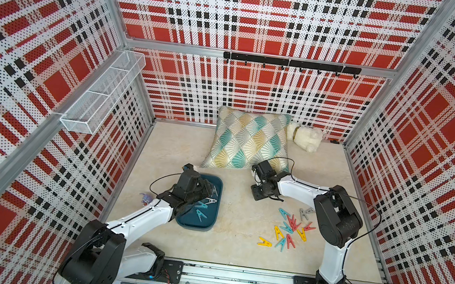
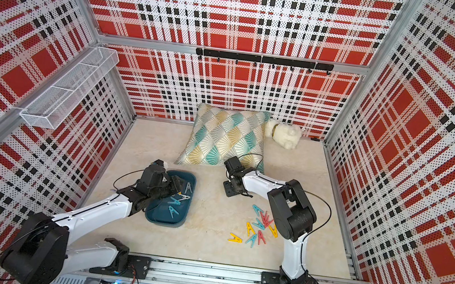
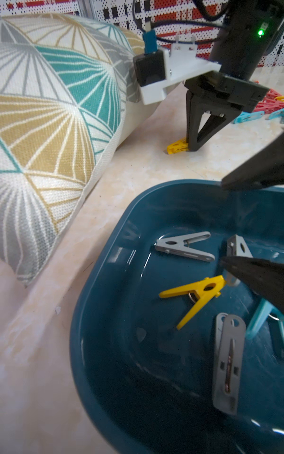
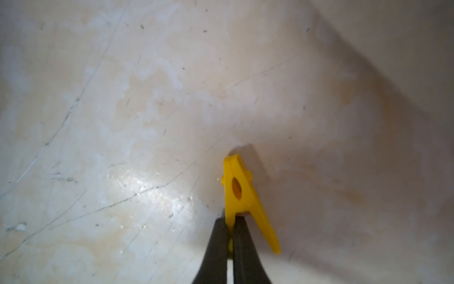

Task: Put the clothespins into the storage box
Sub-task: Pick up the clothespin from the center of the board.

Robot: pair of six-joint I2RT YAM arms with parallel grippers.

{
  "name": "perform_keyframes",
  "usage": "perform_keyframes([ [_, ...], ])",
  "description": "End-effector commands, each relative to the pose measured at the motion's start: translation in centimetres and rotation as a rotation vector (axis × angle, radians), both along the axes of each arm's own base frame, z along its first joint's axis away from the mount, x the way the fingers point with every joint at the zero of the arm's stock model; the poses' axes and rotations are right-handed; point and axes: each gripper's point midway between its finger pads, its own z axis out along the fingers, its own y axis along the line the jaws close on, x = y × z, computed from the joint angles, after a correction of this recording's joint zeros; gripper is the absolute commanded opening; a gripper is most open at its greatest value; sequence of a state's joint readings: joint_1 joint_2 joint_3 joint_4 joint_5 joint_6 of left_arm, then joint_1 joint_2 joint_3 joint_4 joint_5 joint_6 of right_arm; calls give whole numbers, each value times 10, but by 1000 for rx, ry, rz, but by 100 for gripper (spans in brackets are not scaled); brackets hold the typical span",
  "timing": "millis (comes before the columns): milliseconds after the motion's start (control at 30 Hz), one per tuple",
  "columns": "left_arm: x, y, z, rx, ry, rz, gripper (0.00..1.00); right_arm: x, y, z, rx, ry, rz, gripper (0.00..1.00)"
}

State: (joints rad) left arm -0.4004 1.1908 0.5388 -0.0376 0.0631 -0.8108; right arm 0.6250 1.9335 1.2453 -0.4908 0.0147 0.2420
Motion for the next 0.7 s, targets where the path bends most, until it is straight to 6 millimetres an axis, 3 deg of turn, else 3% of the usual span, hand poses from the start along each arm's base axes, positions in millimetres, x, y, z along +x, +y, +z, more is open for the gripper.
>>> perform_keyframes([
  [0,9,-11,29,-38,-67,-8,50,-7,4,21,85,-2,-14,0],
  [300,10,-43,49,-117,-100,-67,52,-26,12,56,211,4,-6,0],
  [667,10,-86,52,-270,-99,-149,54,-48,28,93,378,24,17,0],
])
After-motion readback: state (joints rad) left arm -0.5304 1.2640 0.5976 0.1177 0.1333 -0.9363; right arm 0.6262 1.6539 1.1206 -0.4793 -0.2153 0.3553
